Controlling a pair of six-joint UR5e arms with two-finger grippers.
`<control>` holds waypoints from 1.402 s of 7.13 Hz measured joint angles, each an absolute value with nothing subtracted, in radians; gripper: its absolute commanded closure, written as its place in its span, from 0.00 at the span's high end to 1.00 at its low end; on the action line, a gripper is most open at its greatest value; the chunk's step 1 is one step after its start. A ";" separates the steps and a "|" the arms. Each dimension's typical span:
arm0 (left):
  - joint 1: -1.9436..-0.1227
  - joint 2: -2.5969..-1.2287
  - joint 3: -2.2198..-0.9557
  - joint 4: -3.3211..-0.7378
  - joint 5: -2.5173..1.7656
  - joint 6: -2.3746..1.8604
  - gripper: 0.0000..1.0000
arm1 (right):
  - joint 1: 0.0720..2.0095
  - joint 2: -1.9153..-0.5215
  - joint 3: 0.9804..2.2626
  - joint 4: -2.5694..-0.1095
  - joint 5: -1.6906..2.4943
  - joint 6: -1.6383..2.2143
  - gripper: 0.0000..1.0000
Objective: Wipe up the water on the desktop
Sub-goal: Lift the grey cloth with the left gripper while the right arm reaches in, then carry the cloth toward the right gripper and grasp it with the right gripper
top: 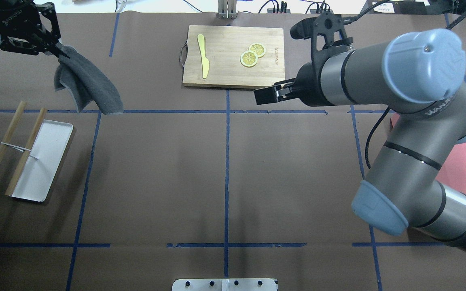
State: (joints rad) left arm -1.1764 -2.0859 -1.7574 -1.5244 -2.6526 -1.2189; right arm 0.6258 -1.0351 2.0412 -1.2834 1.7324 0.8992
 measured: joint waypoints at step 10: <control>-0.894 -2.244 -1.757 -1.797 -2.621 -1.466 0.04 | 0.361 -0.966 2.026 -1.286 1.463 0.799 0.98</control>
State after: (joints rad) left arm -0.8943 -2.2439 -1.7573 -1.7968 -2.6210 -1.4656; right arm 0.3610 -0.9664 2.0257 -1.2856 1.4634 0.7994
